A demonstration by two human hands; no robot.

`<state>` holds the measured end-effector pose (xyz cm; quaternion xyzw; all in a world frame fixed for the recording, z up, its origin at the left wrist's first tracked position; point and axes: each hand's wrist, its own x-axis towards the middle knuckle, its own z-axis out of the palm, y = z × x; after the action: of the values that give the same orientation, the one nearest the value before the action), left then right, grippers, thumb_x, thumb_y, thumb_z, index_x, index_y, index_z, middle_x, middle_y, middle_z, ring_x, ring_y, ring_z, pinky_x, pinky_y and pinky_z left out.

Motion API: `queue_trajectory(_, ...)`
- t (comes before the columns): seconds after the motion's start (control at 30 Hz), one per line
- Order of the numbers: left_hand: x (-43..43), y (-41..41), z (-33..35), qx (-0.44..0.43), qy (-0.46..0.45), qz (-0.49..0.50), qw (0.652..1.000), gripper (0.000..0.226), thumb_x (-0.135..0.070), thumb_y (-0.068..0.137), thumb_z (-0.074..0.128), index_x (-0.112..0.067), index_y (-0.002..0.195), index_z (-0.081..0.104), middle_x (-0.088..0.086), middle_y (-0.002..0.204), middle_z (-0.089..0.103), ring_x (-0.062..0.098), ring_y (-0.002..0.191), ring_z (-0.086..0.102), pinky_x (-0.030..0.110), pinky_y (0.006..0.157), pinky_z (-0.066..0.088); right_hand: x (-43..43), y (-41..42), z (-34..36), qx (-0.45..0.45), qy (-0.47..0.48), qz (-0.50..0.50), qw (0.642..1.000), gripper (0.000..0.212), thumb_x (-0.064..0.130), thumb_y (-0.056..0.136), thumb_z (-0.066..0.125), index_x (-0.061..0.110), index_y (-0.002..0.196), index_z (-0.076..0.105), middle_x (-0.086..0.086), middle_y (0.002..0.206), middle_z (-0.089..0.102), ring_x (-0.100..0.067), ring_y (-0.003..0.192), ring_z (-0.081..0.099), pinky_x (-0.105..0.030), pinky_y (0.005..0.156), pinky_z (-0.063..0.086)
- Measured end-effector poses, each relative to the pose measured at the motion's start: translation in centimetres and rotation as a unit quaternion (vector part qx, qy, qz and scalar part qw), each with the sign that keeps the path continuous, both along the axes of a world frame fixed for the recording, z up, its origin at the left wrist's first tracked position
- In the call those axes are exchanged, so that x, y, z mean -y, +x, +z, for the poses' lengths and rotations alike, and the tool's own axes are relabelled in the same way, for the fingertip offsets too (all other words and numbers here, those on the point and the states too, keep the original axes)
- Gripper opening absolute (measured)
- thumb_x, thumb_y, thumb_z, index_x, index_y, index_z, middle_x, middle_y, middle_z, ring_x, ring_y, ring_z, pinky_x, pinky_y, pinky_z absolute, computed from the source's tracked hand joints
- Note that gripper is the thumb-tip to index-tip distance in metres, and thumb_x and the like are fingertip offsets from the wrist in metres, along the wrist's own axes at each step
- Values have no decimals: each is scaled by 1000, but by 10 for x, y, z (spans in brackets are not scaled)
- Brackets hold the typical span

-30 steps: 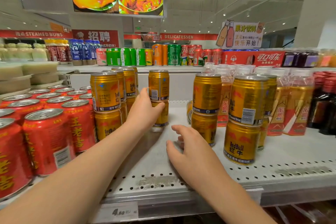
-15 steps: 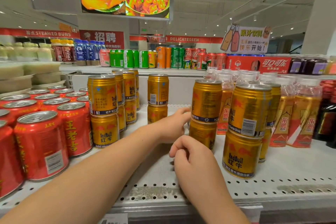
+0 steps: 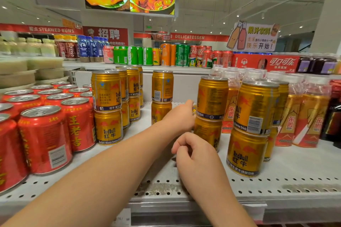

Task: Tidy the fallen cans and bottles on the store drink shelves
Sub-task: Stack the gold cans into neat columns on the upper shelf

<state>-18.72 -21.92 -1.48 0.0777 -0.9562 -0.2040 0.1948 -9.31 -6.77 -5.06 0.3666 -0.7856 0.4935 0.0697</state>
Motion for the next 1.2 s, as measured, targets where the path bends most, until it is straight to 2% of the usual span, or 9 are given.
queue_trajectory(0.13, 2, 6, -3, -1, 38, 26, 999, 45, -46, 94, 66, -23, 128, 48, 0, 111, 69, 18, 93, 68, 40, 80, 62, 1, -1, 0, 3, -8, -1, 1000, 22, 21, 84, 43, 35, 81, 59, 16, 76, 60, -4, 71, 56, -22, 53, 39)
queue_trajectory(0.23, 5, 30, 4, 11, 20, 23, 999, 47, -47, 90, 68, -22, 125, 49, -2, 101, 69, 13, 86, 65, 36, 73, 61, 1, -2, 0, 2, -11, -6, 1000, 23, 18, 85, 44, 35, 81, 60, 18, 75, 61, -4, 72, 57, -24, 53, 40)
queue_trajectory(0.4, 17, 96, 2, 18, 24, 20, 999, 72, -57, 84, 72, -24, 142, 44, -7, 123, 60, 11, 102, 60, 23, 76, 49, 2, -3, 1, 14, -14, -1, 1000, 27, 13, 90, 49, 34, 80, 63, 18, 78, 63, -2, 73, 57, -22, 54, 39)
queue_trajectory(0.53, 22, 133, 1, 15, 55, 49, 997, 74, -61, 81, 72, -28, 141, 43, -8, 124, 64, 8, 98, 66, 27, 80, 57, 4, -4, 2, 22, -10, 1, 1000, 26, 15, 90, 51, 33, 79, 66, 19, 76, 64, -2, 68, 59, -28, 54, 44)
queue_trajectory(0.63, 28, 150, -9, -32, 131, 58, 989, 64, -57, 79, 76, -34, 133, 48, -16, 105, 68, -2, 77, 67, 19, 61, 53, 6, -6, -1, 22, -4, -6, 1000, 24, 18, 93, 51, 35, 85, 65, 17, 76, 66, 2, 69, 60, -25, 54, 43)
queue_trajectory(0.77, 31, 165, -18, -124, 204, 60, 969, 76, -48, 75, 85, -36, 139, 45, -28, 105, 58, -13, 85, 64, 7, 66, 50, 7, -6, -3, 18, 8, -14, 1000, 21, 23, 97, 50, 42, 103, 58, 18, 90, 66, 14, 80, 57, -20, 56, 44)
queue_trajectory(0.97, 25, 167, -16, -216, 230, 38, 948, 76, -39, 78, 87, -34, 139, 42, -26, 119, 54, -29, 99, 48, -3, 75, 40, 9, -6, -4, -12, 32, -9, 999, 24, 30, 97, 52, 47, 115, 52, 22, 111, 59, 21, 90, 52, -11, 62, 42)
queue_trajectory(1.1, 29, 166, -15, -254, 237, 56, 936, 66, -37, 80, 86, -30, 133, 47, -17, 125, 59, -11, 110, 56, 1, 81, 43, 11, -9, -5, -20, 47, -8, 999, 27, 37, 96, 55, 49, 120, 50, 20, 117, 57, 11, 89, 57, -16, 69, 48)
queue_trajectory(1.2, 33, 166, -15, -267, 193, 84, 940, 59, -37, 84, 82, -28, 133, 52, -15, 126, 59, -1, 113, 57, 3, 84, 42, 12, -8, -7, -39, 69, -10, 997, 33, 43, 95, 55, 50, 127, 47, 21, 120, 55, 5, 94, 58, -20, 73, 52)
